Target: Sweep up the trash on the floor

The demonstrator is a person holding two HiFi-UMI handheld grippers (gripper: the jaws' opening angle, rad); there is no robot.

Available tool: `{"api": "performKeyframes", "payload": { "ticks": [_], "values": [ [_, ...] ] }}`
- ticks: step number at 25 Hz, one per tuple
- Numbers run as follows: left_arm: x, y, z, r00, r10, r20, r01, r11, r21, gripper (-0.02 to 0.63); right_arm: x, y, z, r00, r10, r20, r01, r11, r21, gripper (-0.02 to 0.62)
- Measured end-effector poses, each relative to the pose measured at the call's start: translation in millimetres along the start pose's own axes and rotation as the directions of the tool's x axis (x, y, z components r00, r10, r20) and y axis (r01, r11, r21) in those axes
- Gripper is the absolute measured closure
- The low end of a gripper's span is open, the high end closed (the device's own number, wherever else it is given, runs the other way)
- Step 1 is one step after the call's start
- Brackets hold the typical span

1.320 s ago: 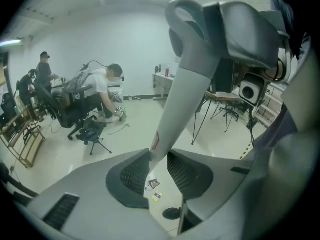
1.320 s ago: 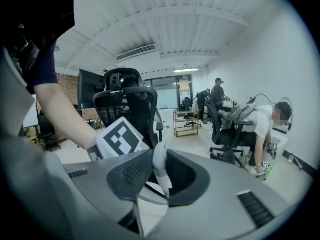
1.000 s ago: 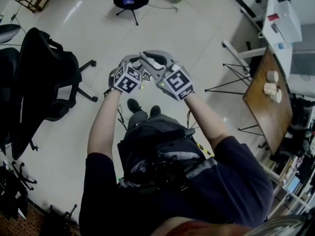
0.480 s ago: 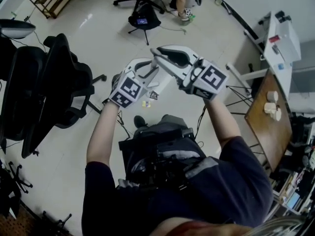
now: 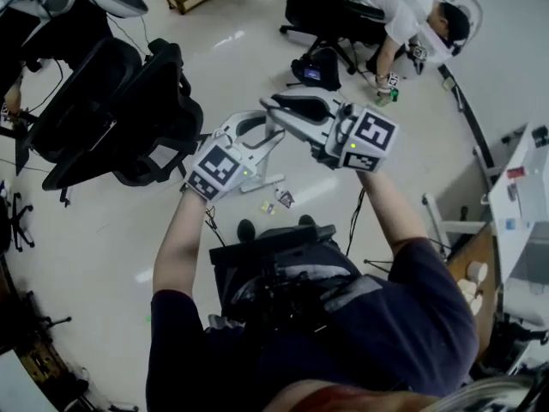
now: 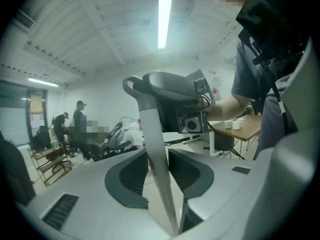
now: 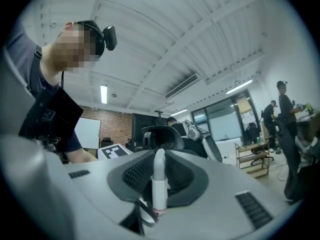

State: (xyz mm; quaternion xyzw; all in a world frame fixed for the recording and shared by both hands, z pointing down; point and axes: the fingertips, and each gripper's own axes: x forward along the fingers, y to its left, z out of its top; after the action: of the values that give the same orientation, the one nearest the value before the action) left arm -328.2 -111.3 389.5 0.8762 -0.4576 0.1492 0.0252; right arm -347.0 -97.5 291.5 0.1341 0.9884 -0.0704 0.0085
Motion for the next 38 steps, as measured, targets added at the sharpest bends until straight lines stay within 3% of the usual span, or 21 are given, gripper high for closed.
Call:
{"api": "performKeyframes", "payload": {
  "ticks": [3, 5, 8, 13, 15, 18, 20, 22, 25, 27, 29, 34, 38],
  "values": [
    [-1, 6, 1, 0.985, 0.173, -0.004, -0.173, 0.983, -0.067, 0.483, 0, 1, 0, 0.996, 0.090, 0.012, -0.090, 0.996, -0.012, 0.514],
    [-5, 8, 3, 0.954, 0.298, -0.013, -0.298, 0.949, -0.107, 0.489, 0, 7, 4, 0.989, 0.144, 0.019, -0.143, 0.989, -0.038, 0.514],
    [-16, 3, 10, 0.880, 0.474, -0.040, -0.474, 0.868, -0.149, 0.497, -4, 25, 11, 0.970, 0.241, 0.041, -0.238, 0.969, -0.069, 0.514],
    [-36, -8, 15, 0.770, 0.631, -0.094, -0.637, 0.750, -0.178, 0.499, -4, 54, 17, 0.944, 0.323, 0.072, -0.309, 0.938, -0.158, 0.511],
    [-46, -8, 16, 0.715, 0.690, -0.114, -0.698, 0.691, -0.189, 0.499, 1, 62, 18, 0.944, 0.321, 0.069, -0.299, 0.927, -0.227, 0.504],
    [-63, -10, 11, 0.613, 0.778, -0.139, -0.783, 0.576, -0.233, 0.499, 10, 74, 16, 0.962, 0.265, 0.071, -0.228, 0.916, -0.330, 0.495],
    [-73, -11, 4, 0.553, 0.818, -0.158, -0.823, 0.507, -0.254, 0.499, 17, 78, 10, 0.969, 0.229, 0.087, -0.187, 0.921, -0.342, 0.495],
    [-78, -12, -4, 0.515, 0.838, -0.181, -0.846, 0.463, -0.263, 0.499, 22, 79, 3, 0.974, 0.211, 0.088, -0.174, 0.934, -0.313, 0.494],
    [-88, -20, -19, 0.487, 0.847, -0.214, -0.864, 0.431, -0.260, 0.499, 29, 85, -10, 0.974, 0.217, 0.068, -0.198, 0.956, -0.216, 0.478],
    [-93, -30, -28, 0.475, 0.849, -0.231, -0.872, 0.419, -0.254, 0.499, 30, 94, -20, 0.967, 0.252, 0.044, -0.246, 0.963, -0.110, 0.396],
    [-92, -35, -35, 0.468, 0.849, -0.246, -0.877, 0.412, -0.246, 0.499, 28, 99, -25, 0.956, 0.292, 0.028, -0.290, 0.955, -0.053, 0.364],
    [-98, -29, -48, 0.452, 0.849, -0.273, -0.889, 0.402, -0.222, 0.499, 36, 105, -35, 0.936, 0.351, -0.033, -0.352, 0.934, -0.063, 0.364],
    [-120, -27, -66, 0.437, 0.853, -0.284, -0.896, 0.387, -0.216, 0.499, 62, 121, -55, 0.927, 0.354, -0.127, -0.368, 0.923, -0.115, 0.408]
  ]
}}
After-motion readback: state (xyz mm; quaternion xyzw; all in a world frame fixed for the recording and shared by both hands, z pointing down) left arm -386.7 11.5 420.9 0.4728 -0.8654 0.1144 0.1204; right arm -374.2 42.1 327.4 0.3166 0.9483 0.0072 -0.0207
